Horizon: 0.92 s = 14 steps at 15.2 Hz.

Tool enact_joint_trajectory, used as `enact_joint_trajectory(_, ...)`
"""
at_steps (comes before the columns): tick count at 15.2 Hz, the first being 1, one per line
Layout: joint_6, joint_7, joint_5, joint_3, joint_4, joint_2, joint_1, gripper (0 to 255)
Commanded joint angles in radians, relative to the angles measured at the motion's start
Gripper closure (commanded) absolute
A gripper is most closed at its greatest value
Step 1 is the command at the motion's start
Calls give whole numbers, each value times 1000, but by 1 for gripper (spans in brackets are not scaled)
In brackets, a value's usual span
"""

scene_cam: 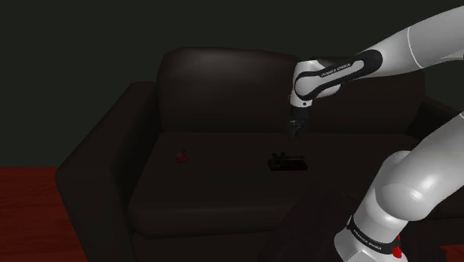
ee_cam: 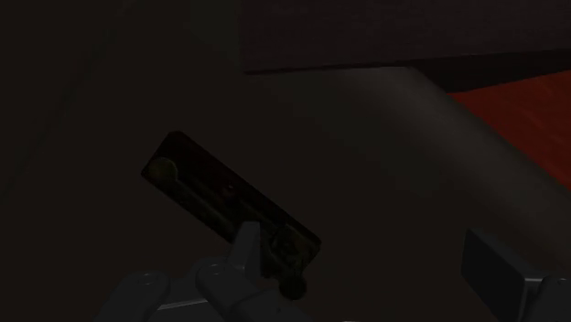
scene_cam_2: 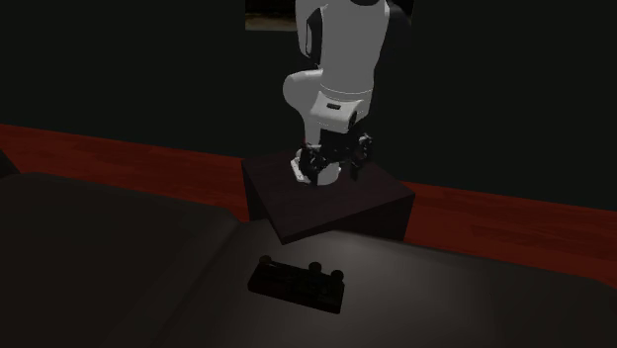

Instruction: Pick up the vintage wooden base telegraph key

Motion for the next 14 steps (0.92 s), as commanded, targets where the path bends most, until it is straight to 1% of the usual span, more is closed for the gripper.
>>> enact_joint_trajectory(1, 61, -44, 21, -32, 16, 76, 2, 0)
enact_joint_trajectory(5, 166, -151, 98, -86, 70, 242, 4, 0)
enact_joint_trajectory(8, 228, -246, 185, -109, 125, 375, -4, 0)
enact_joint_trajectory(10, 259, -312, 251, -110, 170, 465, -19, 0)
enact_joint_trajectory(14, 300, -339, 285, -100, 172, 514, -29, 0)
